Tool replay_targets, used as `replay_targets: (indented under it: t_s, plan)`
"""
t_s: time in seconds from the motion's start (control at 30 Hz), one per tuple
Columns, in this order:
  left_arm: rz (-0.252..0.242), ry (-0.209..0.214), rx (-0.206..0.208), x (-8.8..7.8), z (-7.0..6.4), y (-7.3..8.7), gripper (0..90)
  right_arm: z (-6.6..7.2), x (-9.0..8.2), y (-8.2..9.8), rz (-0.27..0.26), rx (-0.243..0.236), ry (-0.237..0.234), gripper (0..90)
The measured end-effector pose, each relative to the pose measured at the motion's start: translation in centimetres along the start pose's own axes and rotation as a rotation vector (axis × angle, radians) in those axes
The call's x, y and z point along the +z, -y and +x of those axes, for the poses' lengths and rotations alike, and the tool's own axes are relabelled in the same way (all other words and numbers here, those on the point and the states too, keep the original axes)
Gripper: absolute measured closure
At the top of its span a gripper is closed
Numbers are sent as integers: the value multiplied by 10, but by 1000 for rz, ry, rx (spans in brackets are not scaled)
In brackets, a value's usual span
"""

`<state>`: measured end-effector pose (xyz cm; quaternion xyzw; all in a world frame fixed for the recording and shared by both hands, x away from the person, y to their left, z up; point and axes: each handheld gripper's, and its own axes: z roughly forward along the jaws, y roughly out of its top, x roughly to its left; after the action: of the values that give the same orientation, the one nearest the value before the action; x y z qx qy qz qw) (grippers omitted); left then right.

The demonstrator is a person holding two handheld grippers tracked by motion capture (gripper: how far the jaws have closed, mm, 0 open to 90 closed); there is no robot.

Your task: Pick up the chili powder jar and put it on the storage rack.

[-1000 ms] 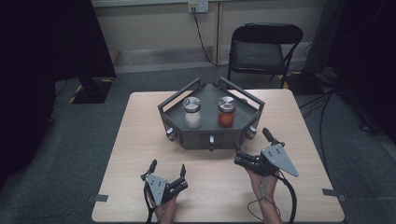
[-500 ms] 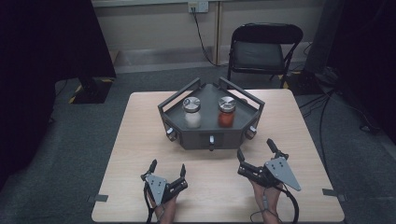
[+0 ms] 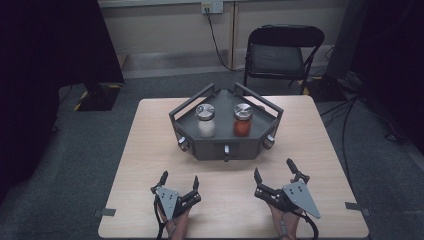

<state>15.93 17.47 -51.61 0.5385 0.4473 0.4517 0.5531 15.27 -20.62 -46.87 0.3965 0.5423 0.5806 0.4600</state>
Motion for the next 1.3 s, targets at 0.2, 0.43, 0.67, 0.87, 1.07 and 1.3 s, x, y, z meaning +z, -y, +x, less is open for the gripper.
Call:
replay_targets:
  t_s: [0.2,0.43,0.67,0.87,1.07,1.3]
  plan:
    - [0,0,0,0,0,0,3,2,-6,5,3,-2,4,0]
    - [0,0,0,0,0,0,4,5,-15,13,-13,13,12,0]
    - [0,0,0,0,0,0,4,7,-18,21,13,19,19,0]
    - [0,0,0,0,0,0,4,11,-20,28,26,18,26,0]
    - [0,0,0,0,0,0,3,13,-21,33,40,10,35,0]
    - [0,0,0,0,0,0,3,14,-20,39,54,7,56,0]
